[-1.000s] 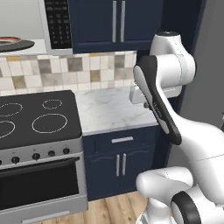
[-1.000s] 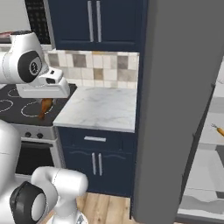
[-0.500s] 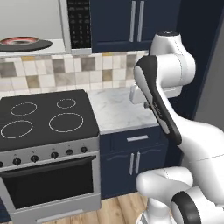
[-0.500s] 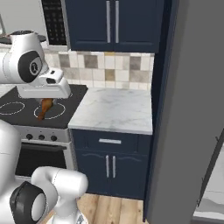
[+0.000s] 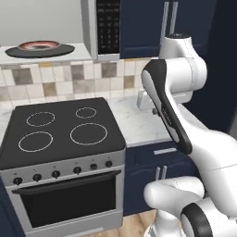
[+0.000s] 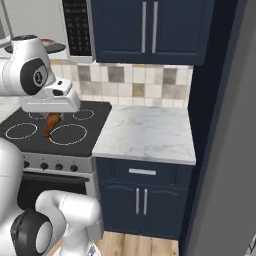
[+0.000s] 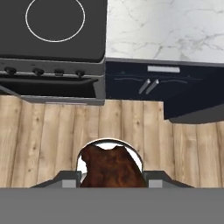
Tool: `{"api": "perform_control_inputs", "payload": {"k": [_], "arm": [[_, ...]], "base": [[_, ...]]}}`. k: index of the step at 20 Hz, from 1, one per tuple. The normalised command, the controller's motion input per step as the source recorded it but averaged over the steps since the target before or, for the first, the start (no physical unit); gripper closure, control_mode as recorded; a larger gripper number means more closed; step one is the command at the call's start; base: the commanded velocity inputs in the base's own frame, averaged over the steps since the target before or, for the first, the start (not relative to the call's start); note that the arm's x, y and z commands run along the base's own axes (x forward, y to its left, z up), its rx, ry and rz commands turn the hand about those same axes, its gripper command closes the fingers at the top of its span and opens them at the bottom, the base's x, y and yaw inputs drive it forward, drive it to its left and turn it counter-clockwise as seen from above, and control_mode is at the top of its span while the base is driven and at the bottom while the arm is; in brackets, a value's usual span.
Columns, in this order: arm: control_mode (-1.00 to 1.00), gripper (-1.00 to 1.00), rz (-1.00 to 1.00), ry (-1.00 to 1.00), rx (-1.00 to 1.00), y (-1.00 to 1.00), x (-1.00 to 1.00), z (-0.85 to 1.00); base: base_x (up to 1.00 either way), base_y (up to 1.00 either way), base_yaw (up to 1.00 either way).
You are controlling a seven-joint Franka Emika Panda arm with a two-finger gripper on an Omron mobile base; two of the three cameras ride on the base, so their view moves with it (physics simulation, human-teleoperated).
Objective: Transport the chicken drumstick from the fridge to the microwave and turn on the microwave.
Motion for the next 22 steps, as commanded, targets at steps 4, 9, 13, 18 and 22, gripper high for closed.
{"api": "perform_control_inputs", "payload": {"k": [4, 9, 13, 18, 22], "arm": [[1.0, 1.0, 0.0, 0.0, 0.0, 0.0, 0.0, 0.0], [1.0, 1.0, 0.0, 0.0, 0.0, 0.0, 0.0, 0.0], [1.0, 1.0, 0.0, 0.0, 0.0, 0.0, 0.0, 0.0], [1.0, 1.0, 0.0, 0.0, 0.0, 0.0, 0.0, 0.0], [1.0, 1.0, 0.0, 0.0, 0.0, 0.0, 0.0, 0.0]], "base": [[0.45, 0.42, 0.02], [0.24, 0.51, 0.0], [0.17, 0.58, 0.0], [0.31, 0.43, 0.0], [0.37, 0.34, 0.0]]}}
